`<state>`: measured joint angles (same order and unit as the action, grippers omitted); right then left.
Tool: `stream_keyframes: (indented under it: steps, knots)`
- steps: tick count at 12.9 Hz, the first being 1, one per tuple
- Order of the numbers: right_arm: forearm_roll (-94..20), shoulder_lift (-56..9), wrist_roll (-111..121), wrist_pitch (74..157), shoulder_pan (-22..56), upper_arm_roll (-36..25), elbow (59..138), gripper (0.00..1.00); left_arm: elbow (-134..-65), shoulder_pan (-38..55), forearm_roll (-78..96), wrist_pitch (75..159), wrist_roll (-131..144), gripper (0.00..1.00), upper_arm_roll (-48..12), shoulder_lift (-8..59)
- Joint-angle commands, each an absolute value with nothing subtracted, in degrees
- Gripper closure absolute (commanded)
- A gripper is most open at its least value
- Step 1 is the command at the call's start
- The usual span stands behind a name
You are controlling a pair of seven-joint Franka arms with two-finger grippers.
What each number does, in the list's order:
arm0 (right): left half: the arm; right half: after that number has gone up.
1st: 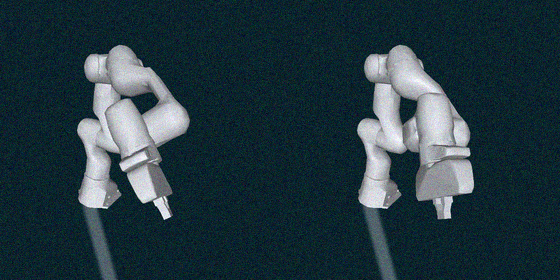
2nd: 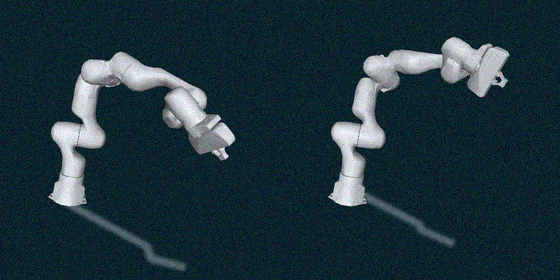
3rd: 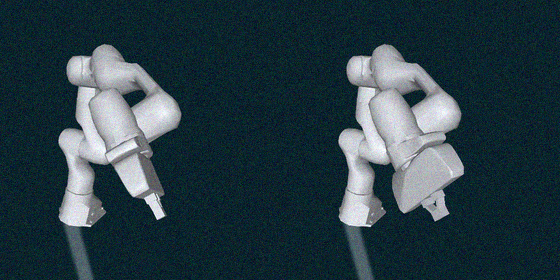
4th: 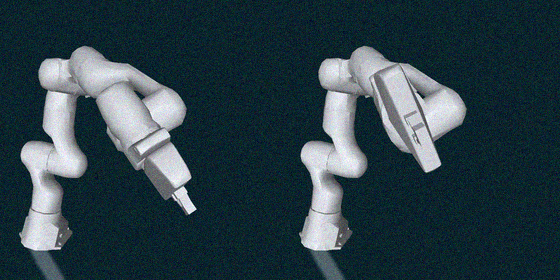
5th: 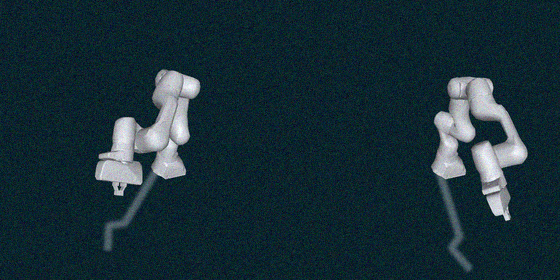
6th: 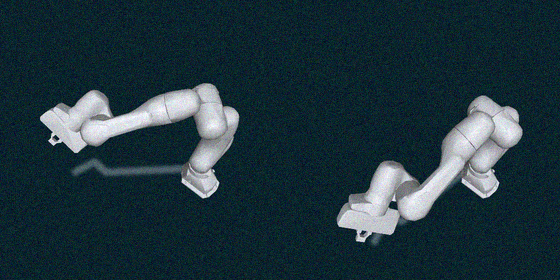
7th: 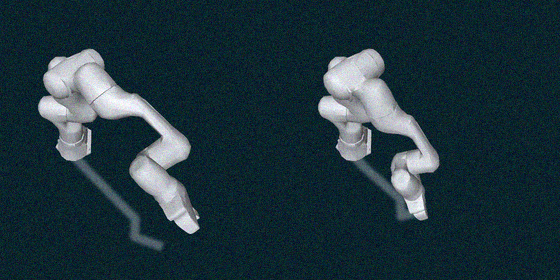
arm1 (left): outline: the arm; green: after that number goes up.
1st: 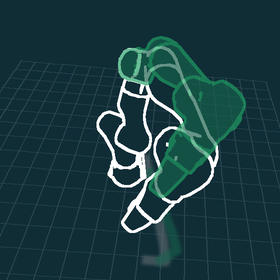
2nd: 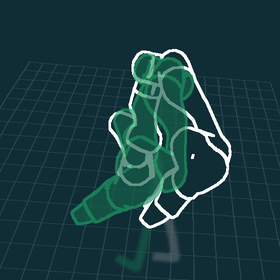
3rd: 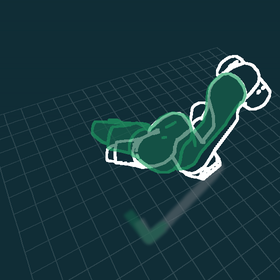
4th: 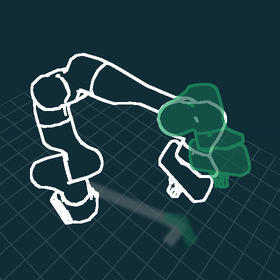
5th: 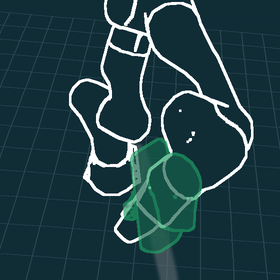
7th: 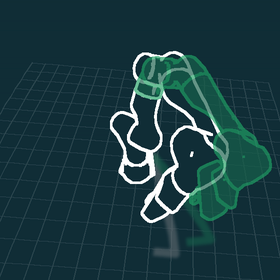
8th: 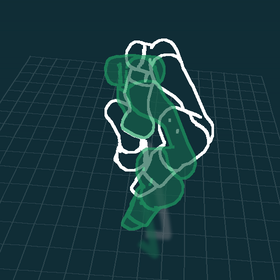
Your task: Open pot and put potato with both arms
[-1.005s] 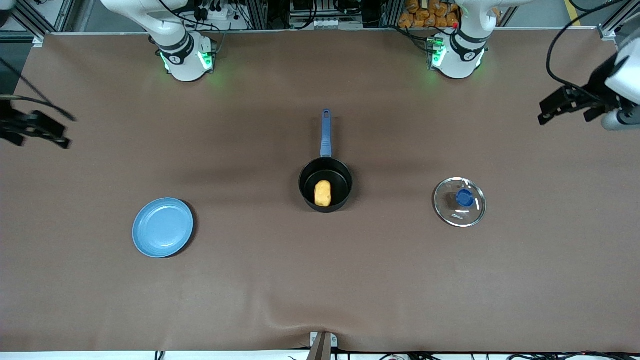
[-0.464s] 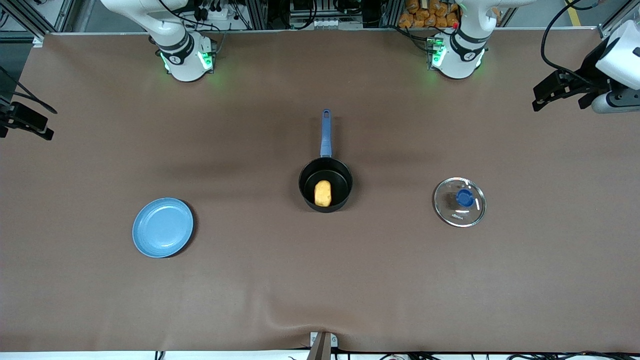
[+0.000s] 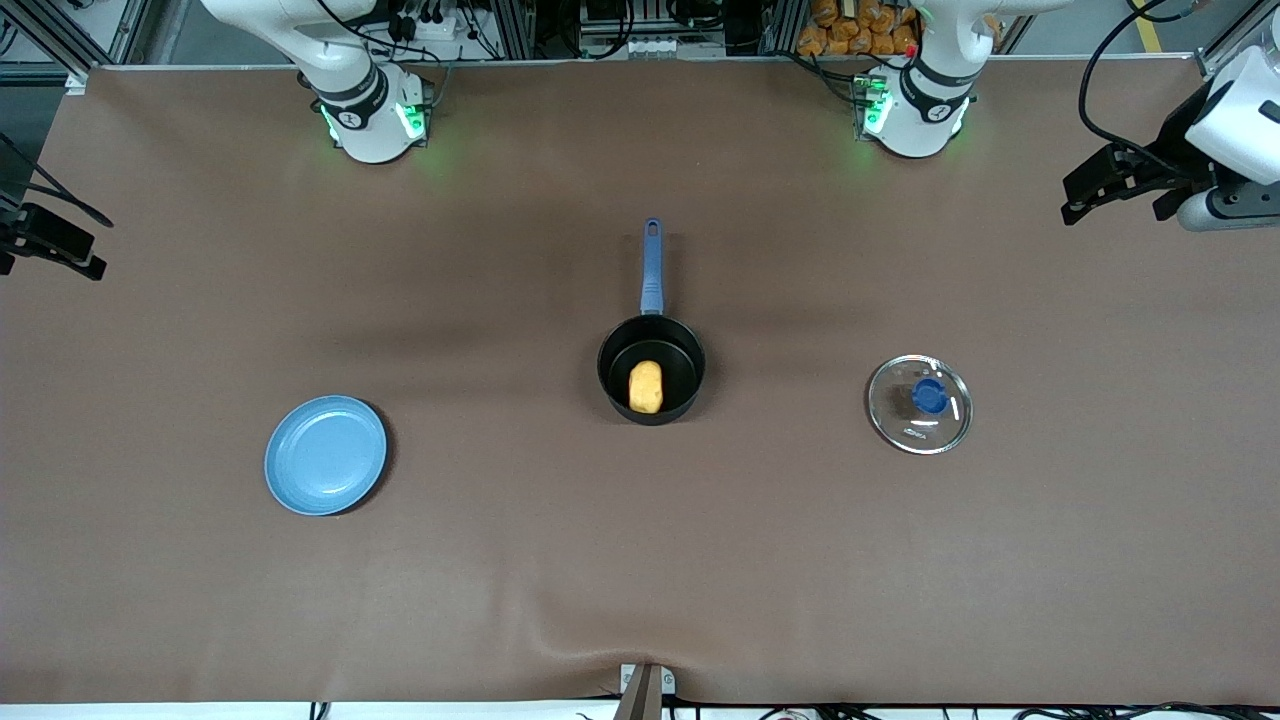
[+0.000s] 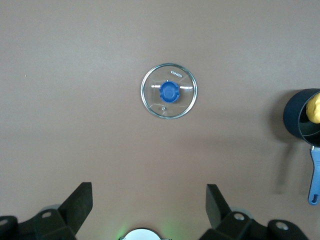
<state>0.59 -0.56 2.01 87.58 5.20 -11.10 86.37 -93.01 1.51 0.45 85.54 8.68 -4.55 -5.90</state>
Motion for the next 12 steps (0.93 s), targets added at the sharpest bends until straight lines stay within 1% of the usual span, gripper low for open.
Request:
stream_keyframes:
  steps: [1,12]
  knots:
    - [1.05,-0.35,2.29,86.92,5.28,-10.99,85.52,0.0,-90.7,1.58,1.67,85.08,8.61,0.0,-4.04,-4.48]
    - [0.97,-0.09,2.29,86.84,5.54,-11.07,85.43,0.0,-90.79,1.76,1.58,84.02,8.7,0.0,-4.04,-4.57]
